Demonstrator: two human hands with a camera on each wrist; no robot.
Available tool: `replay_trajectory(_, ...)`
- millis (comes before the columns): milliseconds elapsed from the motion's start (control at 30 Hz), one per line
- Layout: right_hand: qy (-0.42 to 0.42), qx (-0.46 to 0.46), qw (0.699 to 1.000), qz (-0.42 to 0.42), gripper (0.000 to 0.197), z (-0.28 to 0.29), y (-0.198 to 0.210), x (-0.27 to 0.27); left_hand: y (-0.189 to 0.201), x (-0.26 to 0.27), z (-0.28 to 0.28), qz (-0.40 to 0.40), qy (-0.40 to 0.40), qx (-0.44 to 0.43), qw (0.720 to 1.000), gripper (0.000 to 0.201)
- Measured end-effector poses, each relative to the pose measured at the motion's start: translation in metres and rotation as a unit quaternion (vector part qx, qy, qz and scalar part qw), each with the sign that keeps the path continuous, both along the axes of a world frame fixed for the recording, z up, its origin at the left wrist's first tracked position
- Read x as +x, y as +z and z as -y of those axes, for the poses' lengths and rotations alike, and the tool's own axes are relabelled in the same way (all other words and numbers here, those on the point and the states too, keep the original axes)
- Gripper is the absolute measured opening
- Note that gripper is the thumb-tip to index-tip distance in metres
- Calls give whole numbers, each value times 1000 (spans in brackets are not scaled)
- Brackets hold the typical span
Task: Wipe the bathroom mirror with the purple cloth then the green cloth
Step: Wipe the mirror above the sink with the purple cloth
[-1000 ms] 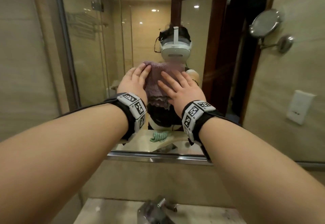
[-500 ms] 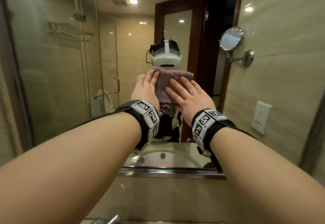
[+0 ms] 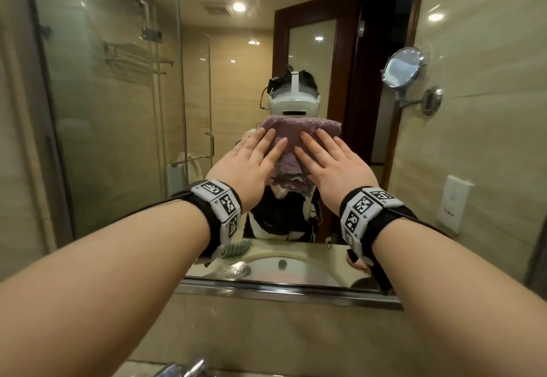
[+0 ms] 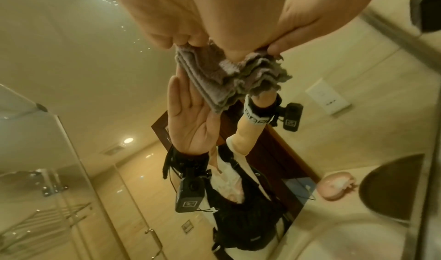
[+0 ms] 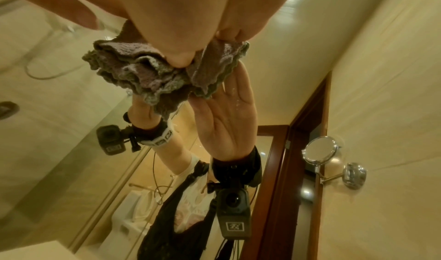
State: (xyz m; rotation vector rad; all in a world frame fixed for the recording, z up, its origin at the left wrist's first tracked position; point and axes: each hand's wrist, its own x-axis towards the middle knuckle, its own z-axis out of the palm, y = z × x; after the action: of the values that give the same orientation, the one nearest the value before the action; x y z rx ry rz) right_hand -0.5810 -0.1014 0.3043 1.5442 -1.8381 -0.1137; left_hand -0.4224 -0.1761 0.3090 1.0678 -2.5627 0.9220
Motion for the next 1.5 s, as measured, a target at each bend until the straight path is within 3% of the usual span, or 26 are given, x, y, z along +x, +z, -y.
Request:
replay_trajectory(233,-5,8,1000,18,84,8,2,5,-4,-7,12,9,50,-49,997,62)
replay_trajectory(533,17,-14,999,31,72,33,9,39,6,28,41,8,54,-83,995,59)
replay_trajectory(933,60,-7,998,16,74,108,34,146,27,115,96,-38,158,-40,986,55)
replay_trajectory(1333,106,0,994,14,71,186,45,260,38,217,158,-27,267,-15,963,62)
replay_trajectory(1500,117,-21,993,-1,69,201,48,277,43,237,175,-28,267,-19,963,54)
